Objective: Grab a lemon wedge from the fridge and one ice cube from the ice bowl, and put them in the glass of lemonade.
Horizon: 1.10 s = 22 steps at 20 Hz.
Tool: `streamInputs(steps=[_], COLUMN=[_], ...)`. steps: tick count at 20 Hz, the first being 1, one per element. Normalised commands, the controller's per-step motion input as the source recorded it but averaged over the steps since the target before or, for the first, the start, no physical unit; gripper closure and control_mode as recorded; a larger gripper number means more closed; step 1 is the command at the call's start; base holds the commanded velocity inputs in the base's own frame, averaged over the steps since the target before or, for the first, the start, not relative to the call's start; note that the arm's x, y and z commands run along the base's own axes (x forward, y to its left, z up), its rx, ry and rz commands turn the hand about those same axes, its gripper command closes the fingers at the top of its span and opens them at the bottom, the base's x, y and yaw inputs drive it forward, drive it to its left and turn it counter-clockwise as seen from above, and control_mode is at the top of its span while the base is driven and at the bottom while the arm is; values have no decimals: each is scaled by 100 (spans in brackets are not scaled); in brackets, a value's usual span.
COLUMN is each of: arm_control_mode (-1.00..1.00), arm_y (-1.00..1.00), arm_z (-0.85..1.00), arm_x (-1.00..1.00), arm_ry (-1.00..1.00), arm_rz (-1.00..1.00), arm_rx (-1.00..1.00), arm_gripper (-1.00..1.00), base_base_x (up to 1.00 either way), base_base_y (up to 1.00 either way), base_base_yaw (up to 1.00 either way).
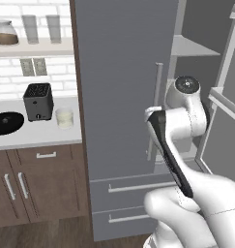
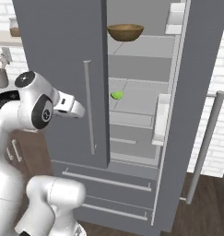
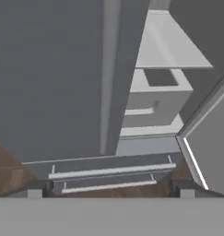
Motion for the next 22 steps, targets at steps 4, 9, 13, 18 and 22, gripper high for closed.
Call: streamInputs(steps=[4, 9, 13, 18, 22], arm_control_mode=[-100, -100, -100, -100, -100], arm_y=[-1, -2, 0, -2, -2], arm_z=[3, 0, -5, -22, -17], arm_x=[49, 52, 49, 44, 32], arm_ry=[-4, 0, 0, 0, 0], arm_rz=[25, 6, 0, -2, -6], arm_rx=[9, 0, 0, 0, 0], arm_gripper=[-100, -100, -100, -100, -100], base_base_x=[0, 0, 0, 0, 0], base_base_y=[0, 0, 0, 0, 0], base_base_yaw=[0, 0, 0, 0, 0])
